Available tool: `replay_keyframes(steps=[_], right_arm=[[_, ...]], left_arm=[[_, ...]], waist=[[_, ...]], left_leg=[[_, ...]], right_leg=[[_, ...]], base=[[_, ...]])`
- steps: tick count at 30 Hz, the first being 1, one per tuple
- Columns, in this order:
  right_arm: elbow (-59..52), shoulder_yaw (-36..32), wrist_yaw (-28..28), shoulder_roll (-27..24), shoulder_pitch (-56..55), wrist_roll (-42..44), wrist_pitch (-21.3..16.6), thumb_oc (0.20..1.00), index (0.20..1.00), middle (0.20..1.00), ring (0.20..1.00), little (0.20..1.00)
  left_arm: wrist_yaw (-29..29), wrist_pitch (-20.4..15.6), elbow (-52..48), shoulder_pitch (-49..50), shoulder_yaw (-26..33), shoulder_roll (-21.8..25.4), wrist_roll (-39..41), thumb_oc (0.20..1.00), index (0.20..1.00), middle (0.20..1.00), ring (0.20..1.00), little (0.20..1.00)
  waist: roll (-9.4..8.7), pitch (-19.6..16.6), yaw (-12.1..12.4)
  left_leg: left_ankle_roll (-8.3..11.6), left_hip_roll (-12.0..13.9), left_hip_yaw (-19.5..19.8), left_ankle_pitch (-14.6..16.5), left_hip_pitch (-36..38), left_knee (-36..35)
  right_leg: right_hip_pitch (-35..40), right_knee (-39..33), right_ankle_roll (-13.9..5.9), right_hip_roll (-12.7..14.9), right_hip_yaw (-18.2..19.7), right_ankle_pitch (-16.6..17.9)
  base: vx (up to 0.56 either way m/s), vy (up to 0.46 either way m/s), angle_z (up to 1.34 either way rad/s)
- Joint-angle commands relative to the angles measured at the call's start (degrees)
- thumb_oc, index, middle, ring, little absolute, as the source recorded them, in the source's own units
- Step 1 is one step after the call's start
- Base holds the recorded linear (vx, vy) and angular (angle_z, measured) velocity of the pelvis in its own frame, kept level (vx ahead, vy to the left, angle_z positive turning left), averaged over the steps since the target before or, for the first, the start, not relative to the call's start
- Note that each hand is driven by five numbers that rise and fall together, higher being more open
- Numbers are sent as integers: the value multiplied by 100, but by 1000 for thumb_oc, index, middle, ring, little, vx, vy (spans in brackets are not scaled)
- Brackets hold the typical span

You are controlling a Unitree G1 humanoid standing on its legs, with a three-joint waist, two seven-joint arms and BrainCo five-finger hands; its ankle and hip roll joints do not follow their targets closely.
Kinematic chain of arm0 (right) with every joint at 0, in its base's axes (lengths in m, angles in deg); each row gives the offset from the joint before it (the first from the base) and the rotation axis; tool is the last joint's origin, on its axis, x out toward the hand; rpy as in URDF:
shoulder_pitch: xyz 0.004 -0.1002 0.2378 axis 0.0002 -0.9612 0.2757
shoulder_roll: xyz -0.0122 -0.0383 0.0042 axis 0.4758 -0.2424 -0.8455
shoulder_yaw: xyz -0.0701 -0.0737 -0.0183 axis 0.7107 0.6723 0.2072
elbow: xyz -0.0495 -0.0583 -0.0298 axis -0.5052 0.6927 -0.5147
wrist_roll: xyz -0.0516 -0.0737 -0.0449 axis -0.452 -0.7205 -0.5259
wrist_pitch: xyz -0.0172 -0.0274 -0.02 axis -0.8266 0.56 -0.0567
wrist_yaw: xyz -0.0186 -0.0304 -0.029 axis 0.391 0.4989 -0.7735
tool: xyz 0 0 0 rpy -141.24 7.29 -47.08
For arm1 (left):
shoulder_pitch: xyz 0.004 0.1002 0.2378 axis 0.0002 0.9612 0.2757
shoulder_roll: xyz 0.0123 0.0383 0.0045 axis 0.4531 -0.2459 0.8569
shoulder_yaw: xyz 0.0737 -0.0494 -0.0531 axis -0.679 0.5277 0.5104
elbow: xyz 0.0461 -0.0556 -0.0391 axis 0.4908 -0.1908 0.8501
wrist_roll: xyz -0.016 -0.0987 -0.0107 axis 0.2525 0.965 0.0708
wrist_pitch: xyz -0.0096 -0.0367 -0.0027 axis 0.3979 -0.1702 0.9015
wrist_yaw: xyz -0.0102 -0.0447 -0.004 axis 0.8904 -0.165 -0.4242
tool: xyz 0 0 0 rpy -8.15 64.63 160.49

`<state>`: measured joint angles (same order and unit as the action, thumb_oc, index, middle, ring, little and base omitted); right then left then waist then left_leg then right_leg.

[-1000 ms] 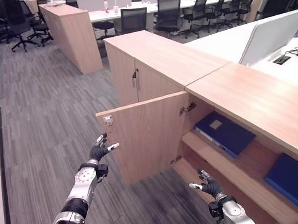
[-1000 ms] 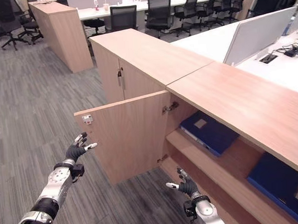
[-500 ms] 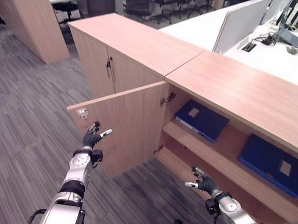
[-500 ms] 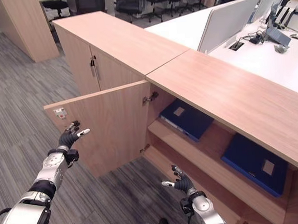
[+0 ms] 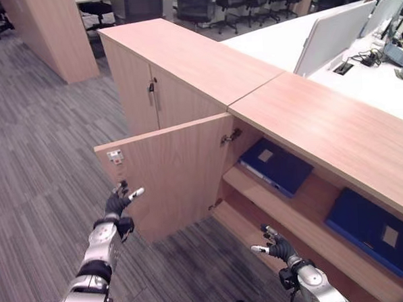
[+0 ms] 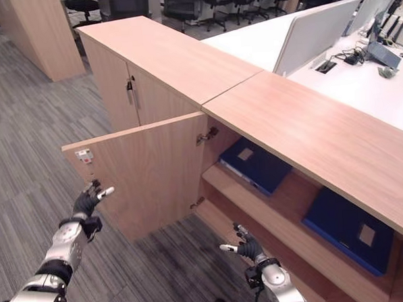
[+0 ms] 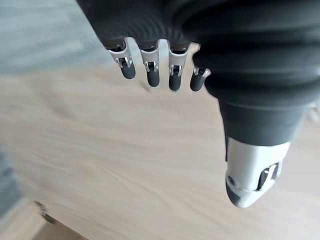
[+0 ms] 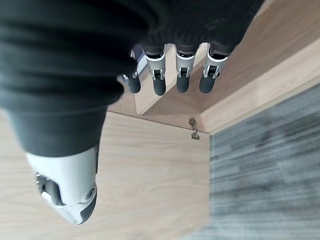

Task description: Put the empty folder in the office cabinet

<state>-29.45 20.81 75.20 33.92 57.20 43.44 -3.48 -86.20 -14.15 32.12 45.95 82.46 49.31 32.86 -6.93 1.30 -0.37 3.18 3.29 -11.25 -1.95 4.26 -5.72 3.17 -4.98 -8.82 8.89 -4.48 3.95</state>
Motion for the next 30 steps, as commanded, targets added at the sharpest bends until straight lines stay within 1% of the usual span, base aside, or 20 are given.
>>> replay_keyframes(steps=[1,8,10,14,19,22,27,29,30], right_arm=[[71,-207,6,-103,33,-74,-266,1000,1000,1000,1000,1000],[41,-313,22,-120,-13,-130,-265,1000,1000,1000,1000,1000],[52,-313,18,-116,-14,-136,-263,1000,1000,1000,1000,1000],[74,-293,30,-105,4,-174,-261,1000,1000,1000,1000,1000],[66,-287,67,-110,21,-186,-248,1000,1000,1000,1000,1000],[115,-257,85,-137,34,-213,-248,1000,1000,1000,1000,1000],[112,-227,91,-160,32,-167,-253,1000,1000,1000,1000,1000],[137,-214,86,-161,68,-166,-266,1000,1000,1000,1000,1000],[143,-215,76,-171,116,-149,-274,1000,1000,1000,1000,1000]], left_arm=[[61,-319,301,-156,207,-112,-17,1000,1000,1000,1000,1000],[83,-343,64,243,429,-33,-21,1000,1000,1000,1000,1000],[82,-341,27,267,437,-25,-20,1000,1000,1000,1000,1000],[13,-380,-133,310,483,92,-71,1000,1000,1000,1000,1000],[-31,-416,-335,262,459,173,-83,1000,1000,1000,1000,1000],[-55,-424,-365,81,378,308,-146,1000,1000,1000,1000,1000],[-98,-421,-418,-323,354,561,-3,1000,1000,1000,1000,1000],[-99,-426,-392,-467,414,635,161,1000,1000,1000,1000,1000],[-74,-432,-401,-545,432,646,299,1000,1000,1000,1000,1000]], waist=[[263,-323,235],[279,-337,451],[279,-336,467],[275,-320,598],[293,-292,609],[299,-278,591],[294,-221,528],[309,-173,497],[353,-90,470]], left_leg=[[306,-20,157,395,60,72],[295,-46,289,355,62,72],[293,-53,307,348,56,72],[288,-89,405,311,22,72],[285,-119,447,296,8,72],[279,-129,444,294,-2,72],[277,-121,390,301,-27,72],[237,-146,344,321,-13,72],[170,-172,315,337,3,72]], right_leg=[[-196,237,-618,240,-341,134],[-123,285,-618,297,-511,82],[-119,293,-618,306,-529,80],[-108,360,-618,373,-661,67],[-138,445,-618,438,-734,63],[-185,476,-618,459,-740,82],[-250,476,-618,451,-698,113],[-327,596,-618,475,-625,99],[-481,866,-618,526,-534,81]], base=[[22,22,22],[4,26,23],[-3,16,23],[-14,34,18],[-15,34,14],[-6,30,8],[0,0,0],[-40,13,-4],[-88,67,-8]])
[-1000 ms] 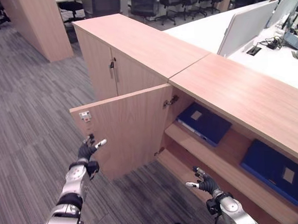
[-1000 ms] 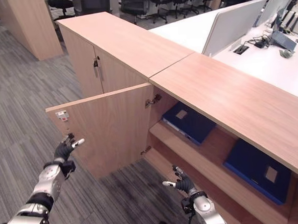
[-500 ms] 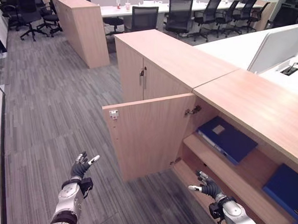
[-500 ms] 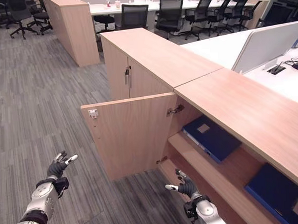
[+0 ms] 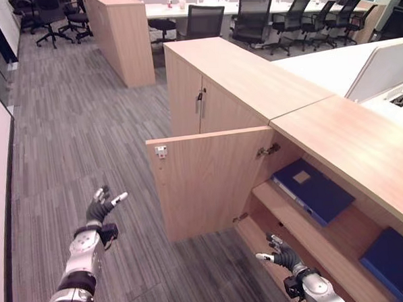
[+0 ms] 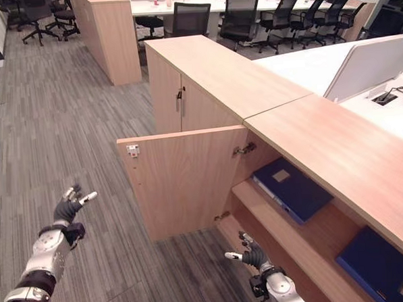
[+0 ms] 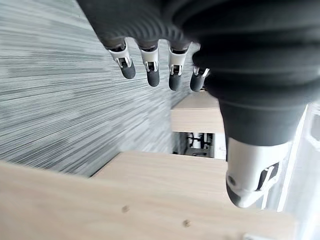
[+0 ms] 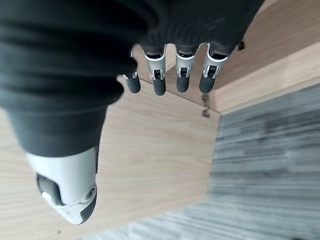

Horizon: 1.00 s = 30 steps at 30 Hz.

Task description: Put the empty folder in the office cabinet

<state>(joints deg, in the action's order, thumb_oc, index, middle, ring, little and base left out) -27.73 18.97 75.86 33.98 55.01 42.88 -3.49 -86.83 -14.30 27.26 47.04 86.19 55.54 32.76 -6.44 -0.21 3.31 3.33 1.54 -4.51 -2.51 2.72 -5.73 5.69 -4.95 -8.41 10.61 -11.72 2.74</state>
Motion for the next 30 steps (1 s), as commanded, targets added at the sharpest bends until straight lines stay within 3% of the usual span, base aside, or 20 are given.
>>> replay_keyframes(steps=[1,4,9,12,15,18,20,23,24,25,30], right_arm=[[-52,-16,5,-183,398,-82,-273,1000,1000,1000,1000,1000],[92,19,-19,-158,615,-56,-235,1000,1000,1000,1000,1000],[88,-99,-11,-273,425,12,-251,1000,1000,1000,1000,1000],[79,-214,6,-352,235,32,-267,1000,1000,1000,1000,1000],[16,-340,58,-535,169,116,-279,1000,1000,1000,1000,1000],[14,-365,45,-743,319,183,-295,1000,1000,1000,1000,1000],[116,-380,-33,-805,467,271,-290,1000,1000,1000,1000,1000],[199,-453,-94,-764,520,311,-293,1000,1000,1000,1000,1000],[271,-489,-94,-730,515,239,-281,1000,1000,1000,1000,1000],[241,-476,-78,-722,491,207,-298,1000,1000,1000,1000,1000],[223,-349,-112,-582,495,121,-335,1000,1000,1000,1000,1000]], left_arm=[[-2,-410,73,-717,105,14,452,1000,1000,1000,1000,1000],[17,-422,71,-760,99,-11,602,1000,1000,1000,1000,1000],[82,-401,236,-797,-13,-133,516,1000,1000,1000,1000,1000],[142,-377,448,-810,1,-216,554,1000,1000,1000,1000,1000],[198,-372,466,-821,-39,-339,583,1000,1000,1000,1000,1000],[231,-372,418,-997,-216,-427,646,1000,1000,1000,1000,1000],[211,-394,382,-1171,-339,-534,761,1000,1000,1000,1000,1000],[201,-394,353,-1166,-373,-601,782,1000,1000,1000,1000,1000],[185,-362,358,-944,-362,-618,599,1000,1000,1000,1000,1000],[214,-360,313,-914,-328,-588,582,1000,1000,1000,1000,1000],[172,-371,470,-836,-247,-569,385,1000,1000,1000,1000,1000]], waist=[[369,184,59],[501,369,-59],[461,287,-162],[491,177,-254],[609,138,-419],[579,305,-459],[521,486,-441],[503,439,-369],[576,341,-215],[601,282,-202],[637,-26,-140]], left_leg=[[85,-5,-425,396,174,73],[9,3,-568,403,257,73],[-40,-223,-643,525,252,73],[31,-266,-576,652,374,73],[138,-140,-505,670,479,202],[247,-55,-539,839,-7,1151],[403,96,-523,733,-387,1526],[435,303,-500,583,-594,1268],[427,477,-579,278,-492,442],[458,505,-657,138,-419,201],[490,398,-836,89,-255,73]], right_leg=[[-935,1230,-659,410,280,166],[-1283,1731,-659,331,554,43],[-1137,973,-607,-254,799,-66],[-866,726,-608,-263,764,53],[-862,930,-518,-303,644,-90],[-891,1193,-345,-260,609,-244],[-926,1284,-310,-187,594,-280],[-910,1187,-388,-162,571,-271],[-855,1083,-437,-235,564,-302],[-776,984,-472,-261,540,-290],[-475,511,-572,-235,472,-162]], base=[[-107,96,-22],[-15,116,-30],[121,23,-17],[225,-7,37],[131,6,34],[-7,-1,22],[-75,46,21],[63,61,16],[205,135,18],[158,106,3],[152,79,-36]])
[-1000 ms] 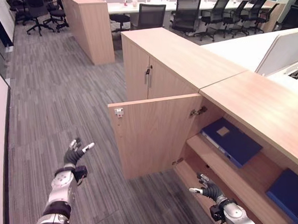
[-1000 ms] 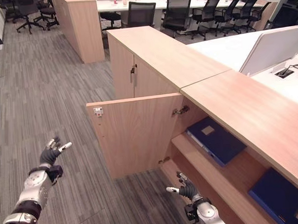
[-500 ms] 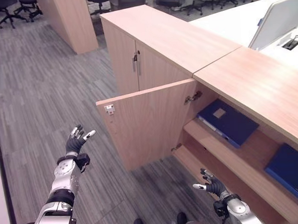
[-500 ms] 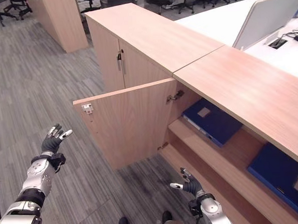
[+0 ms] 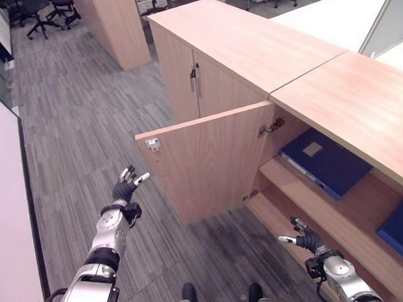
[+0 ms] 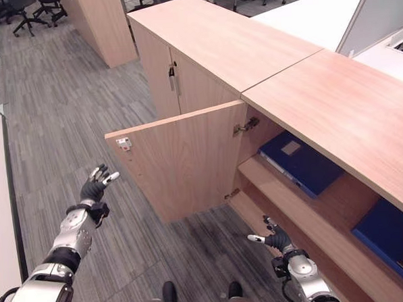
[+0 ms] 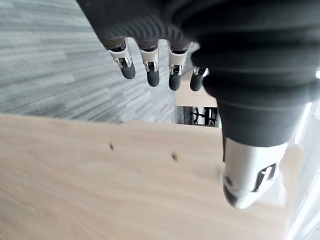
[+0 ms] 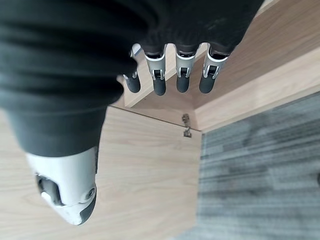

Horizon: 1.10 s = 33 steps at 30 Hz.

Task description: Put the empty folder in the office cabinet

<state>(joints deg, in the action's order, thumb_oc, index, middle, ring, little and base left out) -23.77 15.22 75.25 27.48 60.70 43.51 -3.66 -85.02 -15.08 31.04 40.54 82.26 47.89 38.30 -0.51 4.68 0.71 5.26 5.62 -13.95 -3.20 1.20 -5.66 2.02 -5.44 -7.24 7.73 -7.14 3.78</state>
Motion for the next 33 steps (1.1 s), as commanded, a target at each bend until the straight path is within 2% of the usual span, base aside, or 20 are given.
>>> replay_keyframes(steps=[1,8,16,27,33], right_arm=[[-164,45,-56,97,-58,44,-320,1000,1000,1000,1000,1000],[-24,189,5,264,-58,-53,-291,1000,1000,1000,1000,1000],[40,217,42,253,-32,-93,-269,1000,1000,1000,1000,1000],[57,415,52,159,345,-53,-278,1000,1000,1000,1000,1000],[95,510,60,179,468,-52,-287,1000,1000,1000,1000,1000]], left_arm=[[-15,-296,90,-155,159,205,-211,1000,1000,1000,1000,1000],[-4,-290,4,-50,198,296,-303,1000,1000,1000,1000,1000],[37,-271,43,-114,149,417,-334,1000,1000,1000,1000,1000],[119,-217,492,-1020,25,928,-142,1000,1000,1000,1000,1000],[197,-197,693,-1353,-89,1011,-119,1000,1000,1000,1000,1000]], waist=[[52,-544,137],[71,-568,203],[32,-516,166],[-47,-243,18],[-68,-167,-39]], left_leg=[[301,-39,129,140,-95,66],[250,-146,165,215,-4,66],[193,-179,2,281,25,66],[151,-171,-266,299,-191,66],[145,-168,-355,289,-269,66]], right_leg=[[-78,511,-700,88,23,-240],[-47,276,-776,271,4,-64],[-175,179,-776,255,188,67],[-684,144,-776,236,455,308],[-861,139,-776,225,551,384]], base=[[22,77,-10],[21,63,1],[2,37,-20],[-35,33,-32],[-17,28,-20]])
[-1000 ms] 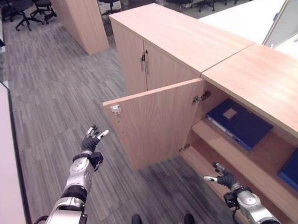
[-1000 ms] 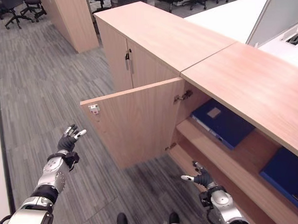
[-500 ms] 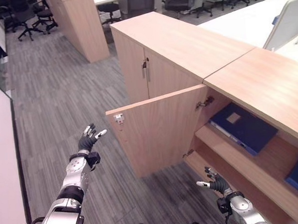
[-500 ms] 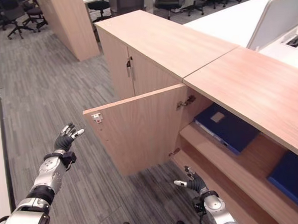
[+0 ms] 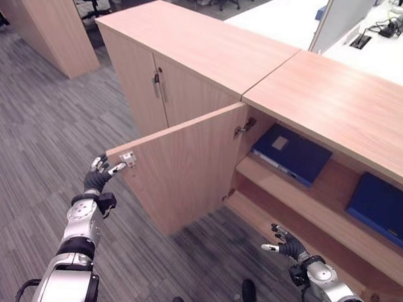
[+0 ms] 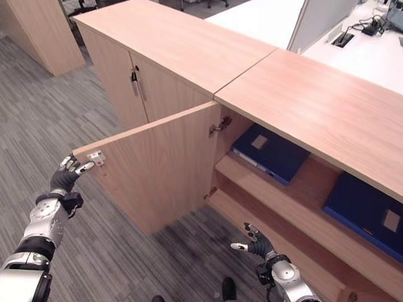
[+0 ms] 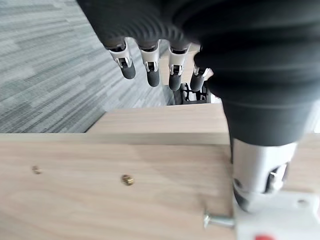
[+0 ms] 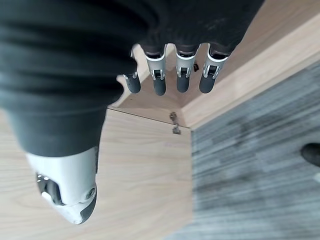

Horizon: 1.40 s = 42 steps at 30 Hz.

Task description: Put the empty folder in the office cabinet

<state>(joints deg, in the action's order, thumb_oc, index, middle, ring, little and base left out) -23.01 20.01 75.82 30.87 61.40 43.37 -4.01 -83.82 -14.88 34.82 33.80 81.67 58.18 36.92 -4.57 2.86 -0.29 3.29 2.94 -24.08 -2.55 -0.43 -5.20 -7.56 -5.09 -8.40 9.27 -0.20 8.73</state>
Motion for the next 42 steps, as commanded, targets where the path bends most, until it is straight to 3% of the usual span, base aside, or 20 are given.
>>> replay_keyframes(steps=[1,15,25,29,32,37,40,42], right_arm=[[19,43,16,-168,406,-37,-264,1000,1000,1000,1000,1000],[7,139,45,-120,508,-105,-295,1000,1000,1000,1000,1000],[-305,-60,12,-90,399,-206,-244,1000,1000,1000,1000,1000],[-459,38,21,13,523,-193,-189,1000,1000,1000,1000,1000],[-568,159,72,52,643,-287,-132,1000,1000,1000,1000,1000],[-575,151,108,106,718,-321,-53,1000,1000,1000,1000,1000],[-627,97,91,118,733,-330,-29,1000,1000,1000,1000,1000],[-612,66,67,102,721,-325,-15,1000,1000,1000,1000,1000]], left_arm=[[115,-216,359,-776,-95,-16,10,1000,1000,1000,1000,1000],[410,-191,324,-891,-393,-238,-51,1000,1000,1000,1000,1000],[575,-196,-995,385,-846,-1177,-136,1000,1000,1000,1000,1000],[548,-176,-1662,939,-1034,-1276,-192,1000,1000,1000,1000,1000],[612,-114,-2247,1611,-1201,-1330,-256,1000,1000,1000,1000,1000],[768,7,-2579,2093,-1424,-1327,-358,1000,1000,1000,1000,1000],[803,51,-2653,2213,-1512,-1379,-431,1000,1000,1000,1000,1000],[793,59,-2633,2284,-1527,-1457,-367,1000,1000,1000,1000,1000]], waist=[[330,28,27],[293,44,1],[352,66,140],[351,207,366],[381,208,698],[406,7,1006],[373,-115,1086],[415,-216,1046]], left_leg=[[344,98,641,226,-137,20],[327,83,613,228,-259,20],[213,-16,757,310,-115,20],[-21,-74,756,384,31,59],[-157,-26,782,456,40,274],[-134,66,883,488,-4,420],[-56,69,901,480,47,424],[26,158,889,406,145,338]], right_leg=[[43,103,-660,81,-130,-85],[-146,90,-660,106,-112,39],[-60,200,-660,196,-121,80],[-166,548,-660,193,108,-170],[-49,1093,-660,486,141,-429],[134,1205,-660,934,257,-134],[345,1030,-660,964,291,-13],[363,896,-660,831,276,-218]], base=[[-2,26,-15],[-12,16,-6],[-30,7,4],[-114,-52,-14],[-97,-102,-60],[-32,-163,-31],[-12,-202,-17],[-5,-236,-83]])
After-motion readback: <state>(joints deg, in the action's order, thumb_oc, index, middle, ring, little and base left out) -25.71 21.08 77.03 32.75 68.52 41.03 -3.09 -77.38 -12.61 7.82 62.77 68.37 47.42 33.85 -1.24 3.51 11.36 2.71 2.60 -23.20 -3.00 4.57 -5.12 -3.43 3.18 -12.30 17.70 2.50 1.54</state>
